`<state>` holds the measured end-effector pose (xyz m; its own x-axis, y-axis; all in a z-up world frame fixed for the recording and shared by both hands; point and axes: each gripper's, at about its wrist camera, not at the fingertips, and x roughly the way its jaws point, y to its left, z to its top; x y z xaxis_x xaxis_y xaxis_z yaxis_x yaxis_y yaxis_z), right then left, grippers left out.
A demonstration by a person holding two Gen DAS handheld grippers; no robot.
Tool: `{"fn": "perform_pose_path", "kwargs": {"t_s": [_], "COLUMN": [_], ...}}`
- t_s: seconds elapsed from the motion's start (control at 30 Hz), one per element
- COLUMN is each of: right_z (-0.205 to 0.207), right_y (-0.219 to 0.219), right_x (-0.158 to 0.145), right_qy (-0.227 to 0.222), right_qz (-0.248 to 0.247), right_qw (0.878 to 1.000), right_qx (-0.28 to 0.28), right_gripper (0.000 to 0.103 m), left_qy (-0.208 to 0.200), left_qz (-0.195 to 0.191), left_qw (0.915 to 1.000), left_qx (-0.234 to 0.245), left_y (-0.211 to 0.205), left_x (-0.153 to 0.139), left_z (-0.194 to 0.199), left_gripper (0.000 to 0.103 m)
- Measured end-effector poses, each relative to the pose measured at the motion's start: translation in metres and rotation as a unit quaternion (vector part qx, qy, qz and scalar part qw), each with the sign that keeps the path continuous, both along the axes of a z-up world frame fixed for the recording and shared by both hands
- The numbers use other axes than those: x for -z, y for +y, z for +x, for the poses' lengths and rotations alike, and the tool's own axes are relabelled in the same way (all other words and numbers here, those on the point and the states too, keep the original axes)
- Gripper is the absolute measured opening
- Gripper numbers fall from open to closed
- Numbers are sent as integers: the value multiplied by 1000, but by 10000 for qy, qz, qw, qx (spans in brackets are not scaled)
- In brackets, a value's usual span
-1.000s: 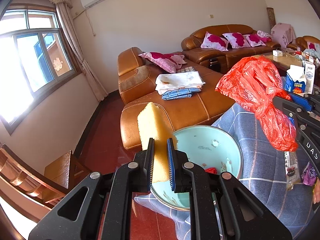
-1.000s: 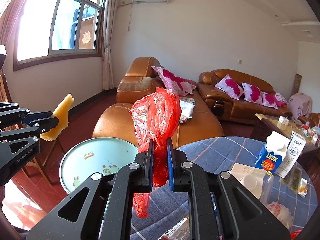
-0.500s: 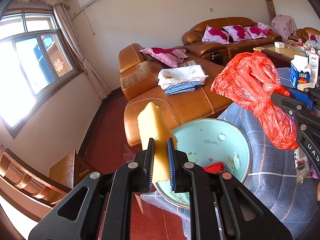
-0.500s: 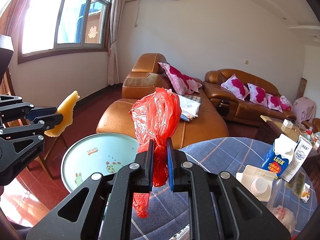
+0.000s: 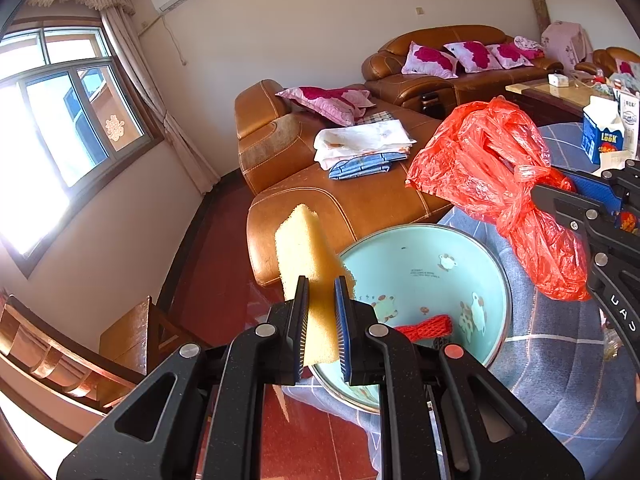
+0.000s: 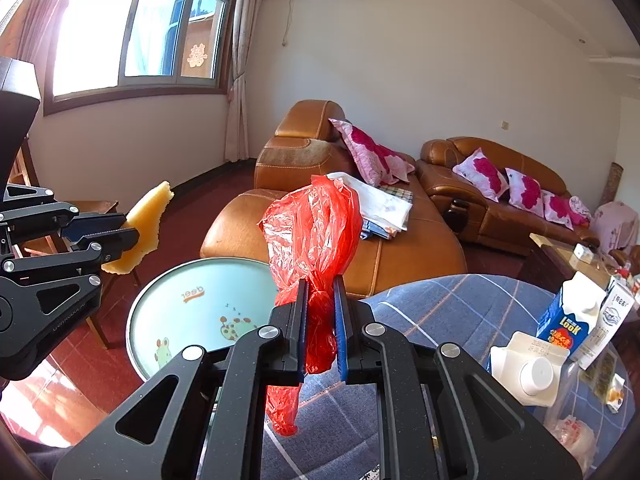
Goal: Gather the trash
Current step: 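Carry the yellow sponge and red bag over the green bin and release both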
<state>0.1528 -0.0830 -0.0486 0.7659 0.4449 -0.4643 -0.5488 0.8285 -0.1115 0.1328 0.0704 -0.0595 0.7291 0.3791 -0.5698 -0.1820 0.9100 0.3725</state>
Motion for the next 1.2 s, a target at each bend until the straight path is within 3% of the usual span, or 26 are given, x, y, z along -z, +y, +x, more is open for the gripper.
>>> {"fn": "perform_pose_path", "kwargs": {"t_s": [1.03, 1.13, 1.2], "right_z": [12, 13, 13], "right_y": [13, 13, 13], "right_x": [15, 17, 17], "right_qy": [204, 222, 216], "right_qz": [-71, -66, -66], "right_qw": [9995, 9996, 9996], "right_qx": [-208, -188, -157], "right_gripper": [15, 16, 21], "left_qy": [111, 130, 102], "left_qz": [-73, -74, -56], "left_qw": [9999, 9999, 9999], "left_qx": [28, 18, -9], "left_y": [5, 7, 8], "left_x": [17, 19, 20], "left_z": [6, 7, 7], "left_gripper": [18, 23, 38]}}
